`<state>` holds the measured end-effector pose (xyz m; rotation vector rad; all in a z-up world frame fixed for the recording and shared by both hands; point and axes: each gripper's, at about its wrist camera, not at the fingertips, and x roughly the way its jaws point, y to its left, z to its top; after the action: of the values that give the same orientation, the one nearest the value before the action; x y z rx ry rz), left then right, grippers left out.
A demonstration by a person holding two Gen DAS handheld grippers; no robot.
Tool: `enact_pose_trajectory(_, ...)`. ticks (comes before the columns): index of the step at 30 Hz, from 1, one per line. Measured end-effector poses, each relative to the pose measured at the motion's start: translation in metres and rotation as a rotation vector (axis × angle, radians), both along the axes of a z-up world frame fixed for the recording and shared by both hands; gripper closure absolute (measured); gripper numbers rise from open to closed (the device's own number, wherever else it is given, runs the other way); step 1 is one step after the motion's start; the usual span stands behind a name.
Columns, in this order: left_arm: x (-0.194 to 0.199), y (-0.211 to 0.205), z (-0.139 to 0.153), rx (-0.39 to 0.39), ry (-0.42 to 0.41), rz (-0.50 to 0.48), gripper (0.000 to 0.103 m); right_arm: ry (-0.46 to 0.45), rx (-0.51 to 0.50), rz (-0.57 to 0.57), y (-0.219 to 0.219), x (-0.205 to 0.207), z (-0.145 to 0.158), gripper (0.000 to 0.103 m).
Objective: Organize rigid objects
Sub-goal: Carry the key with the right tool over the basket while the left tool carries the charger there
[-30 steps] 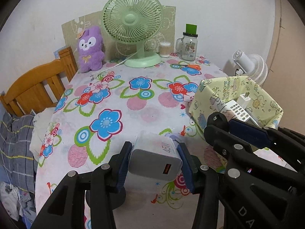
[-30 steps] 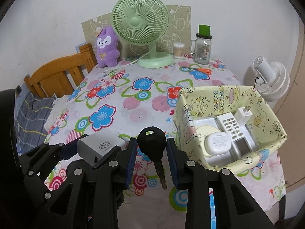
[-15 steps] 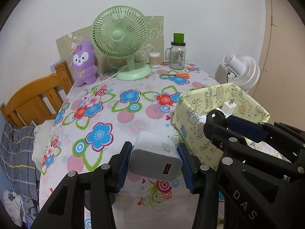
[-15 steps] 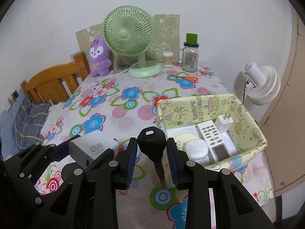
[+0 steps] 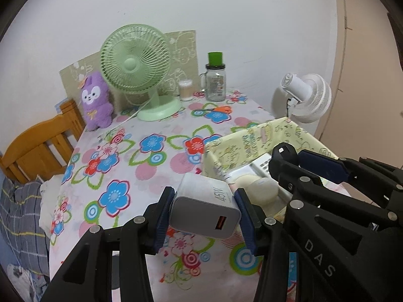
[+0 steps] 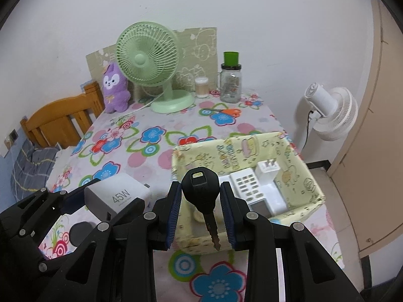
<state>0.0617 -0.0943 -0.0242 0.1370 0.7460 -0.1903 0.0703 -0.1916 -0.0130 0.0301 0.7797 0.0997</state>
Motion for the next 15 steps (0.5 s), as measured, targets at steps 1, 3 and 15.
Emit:
enact_pose_trajectory(1,0.001,-0.004,0.001,-0.001,-0.001,-0.008,0.053,0.0,0.0,-0.004,-0.003,0.001,0.0,0.068)
enact_pose_trajectory(3,0.003,-0.011,0.001,0.0,-0.004,-0.028,0.053,-0.002,0.005,-0.015,-0.011,0.002,0.0,0.068)
enact_pose_trajectory(15,0.024,-0.061,-0.008,0.002,0.02,-0.13,0.053,0.021,0.031,-0.112,-0.073,0.013,-0.011,0.069)
